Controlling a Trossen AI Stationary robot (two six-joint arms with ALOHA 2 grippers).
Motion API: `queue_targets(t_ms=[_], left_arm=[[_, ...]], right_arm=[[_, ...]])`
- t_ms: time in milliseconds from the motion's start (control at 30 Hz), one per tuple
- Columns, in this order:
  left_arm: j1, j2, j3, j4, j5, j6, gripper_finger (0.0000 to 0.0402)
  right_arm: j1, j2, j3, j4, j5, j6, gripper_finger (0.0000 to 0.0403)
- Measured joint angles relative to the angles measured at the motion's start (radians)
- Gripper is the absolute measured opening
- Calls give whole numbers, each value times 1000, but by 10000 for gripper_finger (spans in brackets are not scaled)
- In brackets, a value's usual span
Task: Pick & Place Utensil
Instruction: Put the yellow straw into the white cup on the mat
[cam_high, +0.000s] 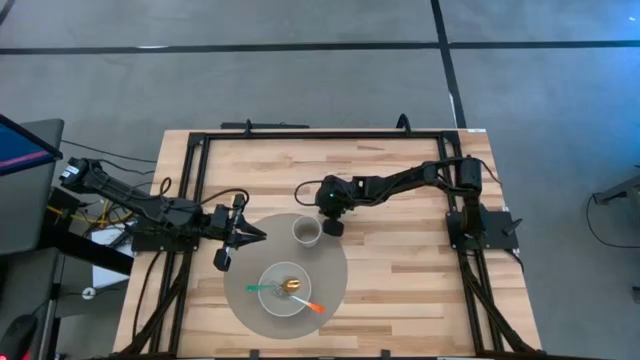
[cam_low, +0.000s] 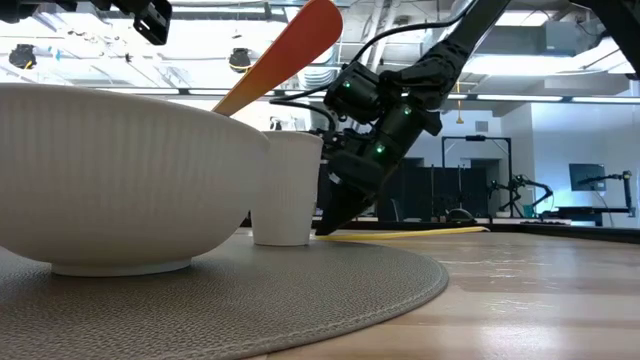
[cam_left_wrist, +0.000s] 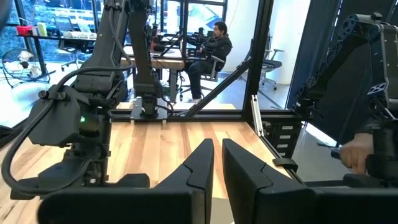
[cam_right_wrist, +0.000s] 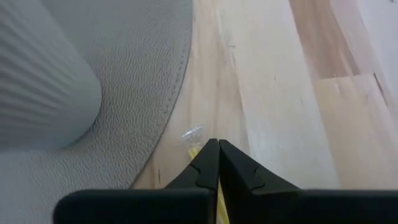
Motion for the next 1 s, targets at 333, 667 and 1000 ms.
queue_targets(t_ms=[333,667,1000], left_arm=[[0,0,0,0,0,0,34],[0,0,0,0,0,0,34],[0,0,0,-1,0,-8,34]], right_arm=[[-6,6,158,-354,11,-56,45],[-3,5,285,-625,9,-50,62],[8,8,209,-515,31,-57,62]])
